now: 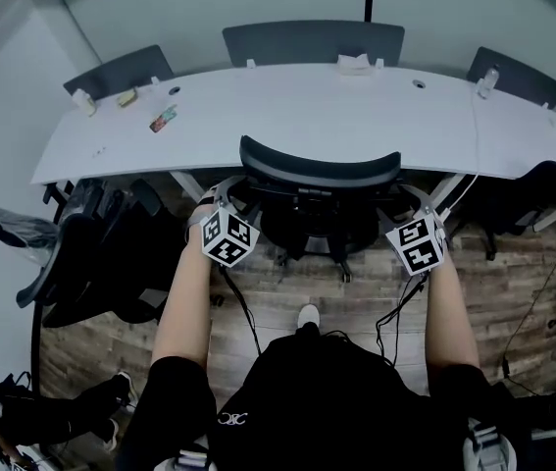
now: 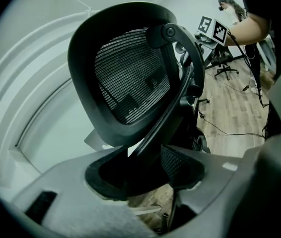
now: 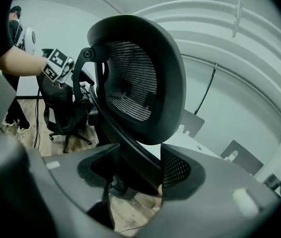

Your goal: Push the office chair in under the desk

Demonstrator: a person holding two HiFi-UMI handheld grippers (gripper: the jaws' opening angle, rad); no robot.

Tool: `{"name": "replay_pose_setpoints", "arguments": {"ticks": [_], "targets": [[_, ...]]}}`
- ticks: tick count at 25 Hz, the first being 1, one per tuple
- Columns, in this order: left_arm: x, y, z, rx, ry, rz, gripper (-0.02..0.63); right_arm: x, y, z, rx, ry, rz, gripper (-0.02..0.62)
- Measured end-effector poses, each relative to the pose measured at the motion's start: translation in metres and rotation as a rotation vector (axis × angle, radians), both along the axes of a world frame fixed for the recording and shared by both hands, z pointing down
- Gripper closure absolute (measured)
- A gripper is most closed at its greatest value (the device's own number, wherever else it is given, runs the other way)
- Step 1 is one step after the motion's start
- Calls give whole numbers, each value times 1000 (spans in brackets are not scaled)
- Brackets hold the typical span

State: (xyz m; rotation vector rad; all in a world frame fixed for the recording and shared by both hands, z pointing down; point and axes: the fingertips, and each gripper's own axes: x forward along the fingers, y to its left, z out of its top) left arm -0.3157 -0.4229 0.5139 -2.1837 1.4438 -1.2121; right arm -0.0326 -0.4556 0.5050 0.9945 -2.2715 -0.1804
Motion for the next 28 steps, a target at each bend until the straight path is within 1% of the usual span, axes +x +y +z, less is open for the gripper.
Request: {"name": "replay_pose_setpoints", "arguments": {"ticks": [9,19,22,28], "targets": [[-16,-49,0,-5,9,5,393,-16,-44,0,-9,9,32,334],[-34,-104,0,18,11,23,394,-34,-96,1,-10,14,49,333],[-37,-113,0,27,12,22,393,-37,-105,2,-10,15,53,333],[-27,-123,-3,49,68,64,399,-29,-126,1,-27,25,57,330]]}}
